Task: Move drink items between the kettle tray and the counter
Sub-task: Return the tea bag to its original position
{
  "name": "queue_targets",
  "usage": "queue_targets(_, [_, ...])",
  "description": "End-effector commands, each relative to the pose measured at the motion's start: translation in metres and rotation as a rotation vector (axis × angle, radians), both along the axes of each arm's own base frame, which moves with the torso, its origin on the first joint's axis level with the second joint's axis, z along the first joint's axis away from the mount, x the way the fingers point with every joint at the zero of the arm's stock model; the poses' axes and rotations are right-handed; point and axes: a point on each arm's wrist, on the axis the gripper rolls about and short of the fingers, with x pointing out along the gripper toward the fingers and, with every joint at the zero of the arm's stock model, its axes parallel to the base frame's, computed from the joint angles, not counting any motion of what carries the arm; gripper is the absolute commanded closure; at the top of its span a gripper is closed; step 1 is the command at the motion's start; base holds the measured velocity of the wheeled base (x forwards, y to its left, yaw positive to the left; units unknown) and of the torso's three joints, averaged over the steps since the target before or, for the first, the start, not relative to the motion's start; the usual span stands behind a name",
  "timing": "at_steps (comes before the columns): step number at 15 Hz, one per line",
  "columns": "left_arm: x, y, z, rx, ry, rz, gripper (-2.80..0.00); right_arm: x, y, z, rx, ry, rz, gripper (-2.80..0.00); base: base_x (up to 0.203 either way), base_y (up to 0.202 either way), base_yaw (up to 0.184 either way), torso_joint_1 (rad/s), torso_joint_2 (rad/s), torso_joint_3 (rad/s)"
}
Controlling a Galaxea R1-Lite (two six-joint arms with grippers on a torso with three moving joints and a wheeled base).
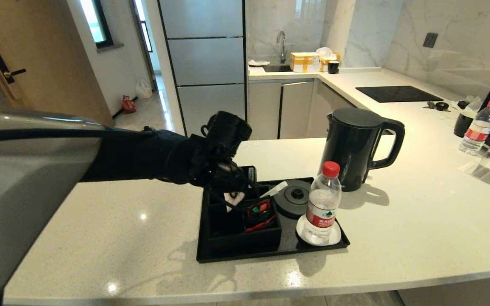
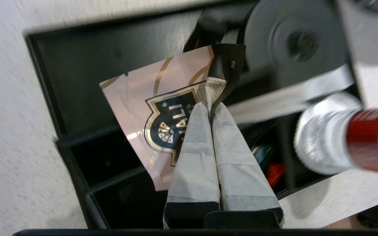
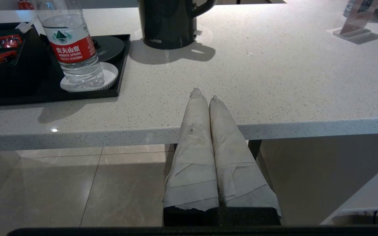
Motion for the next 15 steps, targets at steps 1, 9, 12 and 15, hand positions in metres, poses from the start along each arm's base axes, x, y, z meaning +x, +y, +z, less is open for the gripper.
queue_targets(1, [-0.004, 0.003, -0.006, 0.011, 0.023, 0.008, 0.0, 0.0, 0.0, 0.0, -0.001, 0.001, 0.0, 0.0, 0.0, 0.0, 0.0, 0.0, 0.0, 0.0])
queue_targets(9, [-0.019, 0.009, -0.022, 0.05, 0.09, 0.012, 0.0, 0.0, 0.0, 0.0, -0.001, 0.001, 0.0, 0.0, 0.0, 0.0, 0.0, 0.0, 0.0, 0.0])
queue_targets(12, [-0.02, 0.009, -0.023, 0.057, 0.095, 0.01, 0.0, 0.0, 0.0, 0.0, -0.001, 0.001, 0.0, 0.0, 0.0, 0.0, 0.0, 0.0, 0.0, 0.0])
queue_targets(15, [-0.021, 0.007, -0.024, 0.057, 0.091, 0.004, 0.0, 0.0, 0.0, 0.0, -0.001, 0.001, 0.0, 0.0, 0.0, 0.0, 0.0, 0.0, 0.0, 0.0])
